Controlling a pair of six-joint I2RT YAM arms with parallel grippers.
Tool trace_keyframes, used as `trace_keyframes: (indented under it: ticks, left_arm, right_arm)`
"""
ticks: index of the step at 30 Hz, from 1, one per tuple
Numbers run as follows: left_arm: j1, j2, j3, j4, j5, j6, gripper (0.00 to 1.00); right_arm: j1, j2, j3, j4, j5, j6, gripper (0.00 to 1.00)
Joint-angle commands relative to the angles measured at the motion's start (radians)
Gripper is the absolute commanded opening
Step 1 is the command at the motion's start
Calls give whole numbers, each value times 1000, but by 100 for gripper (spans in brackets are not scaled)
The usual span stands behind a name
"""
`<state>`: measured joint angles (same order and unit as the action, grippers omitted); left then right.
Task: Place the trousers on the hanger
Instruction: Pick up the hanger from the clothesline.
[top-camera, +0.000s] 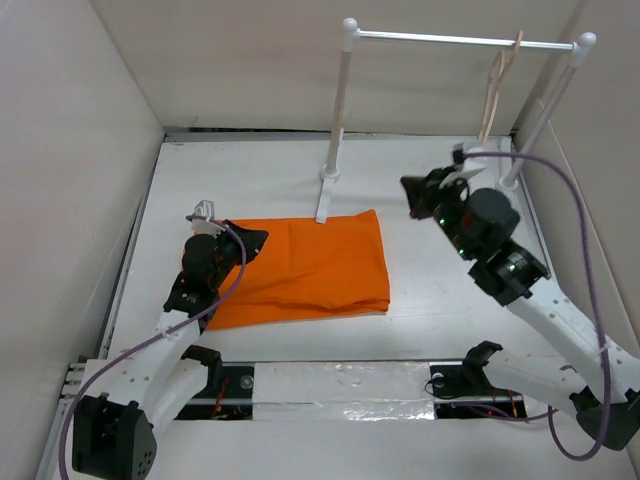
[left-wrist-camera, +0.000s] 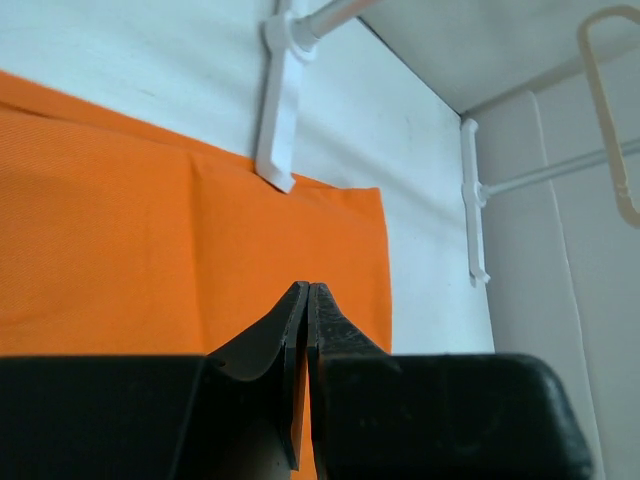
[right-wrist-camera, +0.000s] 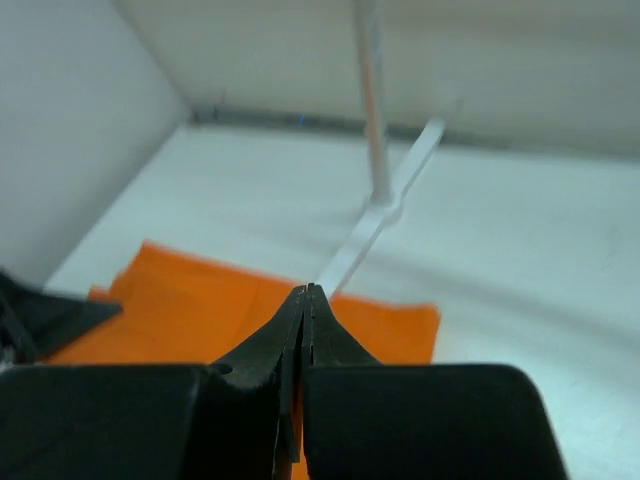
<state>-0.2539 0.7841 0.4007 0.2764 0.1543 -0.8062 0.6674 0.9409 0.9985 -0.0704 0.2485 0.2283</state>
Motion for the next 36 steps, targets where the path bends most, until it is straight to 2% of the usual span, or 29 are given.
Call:
trace_keyframes:
  ticks: [1, 3, 4, 5, 6, 7, 9, 10, 11, 13, 14, 16, 21, 23, 24, 26, 27, 30, 33, 34, 36]
  left_arm:
    - [-19, 24, 58, 161, 90, 62, 0]
    - [-70, 41, 70, 196, 67, 81, 0]
    - [-108, 49, 72, 210, 41, 116, 0]
    - [-210, 79, 78, 217, -52, 142, 0]
    - [-260, 107, 105, 213, -103, 169, 0]
    - [-303, 139, 125, 204, -136, 226, 0]
    - [-402, 237, 193, 167, -223, 272, 0]
    - [-432, 257, 205, 161, -251, 292, 0]
    - [-465, 276, 213, 161, -345, 333, 0]
    - [-603, 283, 233, 159, -474, 392, 10]
    - [-648, 297, 246, 152, -587, 421, 13]
    - [-738, 311, 285, 127, -665, 466, 23]
    - [-739, 313, 245, 156, -624, 453, 25]
    - [-739, 311, 237, 150, -619, 441, 25]
    - [-739, 313, 230, 155, -618, 438, 25]
    - [-739, 323, 230, 155, -613, 432, 25]
    - [-739, 329, 231, 155, -610, 430, 26]
    - [-739, 351, 234, 153, -611, 417, 26]
    - [-739, 368, 240, 152, -605, 404, 26]
    - [-739, 369, 242, 150, -604, 401, 34]
    - [-739, 366, 240, 155, -596, 395, 40]
  right_arm:
    - [-131, 28, 207, -139, 165, -96, 0]
    - [-222, 73, 323, -184, 182, -96, 2]
    - [-267, 116, 359, -196, 187, -93, 8]
    - [-341, 139, 391, -215, 198, -93, 19]
    - [-374, 163, 416, -216, 230, -93, 50]
    - [-408, 217, 464, -220, 232, -104, 63]
    - [-497, 289, 529, -267, 198, -115, 80]
    - [-521, 330, 595, -299, 180, -113, 82]
    - [-540, 393, 615, -346, 170, -115, 82]
    - [-577, 424, 605, -333, 137, -130, 83]
    - [-592, 435, 594, -325, 115, -124, 82]
    - [-632, 438, 559, -295, 42, -110, 77]
    - [-673, 472, 542, -276, -24, -124, 61]
    - [-686, 481, 545, -279, -38, -130, 49]
    - [-698, 480, 543, -276, -52, -130, 39]
    - [-712, 461, 516, -246, -66, -129, 28]
    - [-712, 452, 503, -235, -87, -129, 17]
    - [-723, 420, 468, -190, -132, -126, 0]
    - [-732, 392, 459, -158, -149, -129, 0]
    - [-732, 380, 454, -146, -156, -130, 0]
    - [-732, 343, 439, -114, -156, -130, 0]
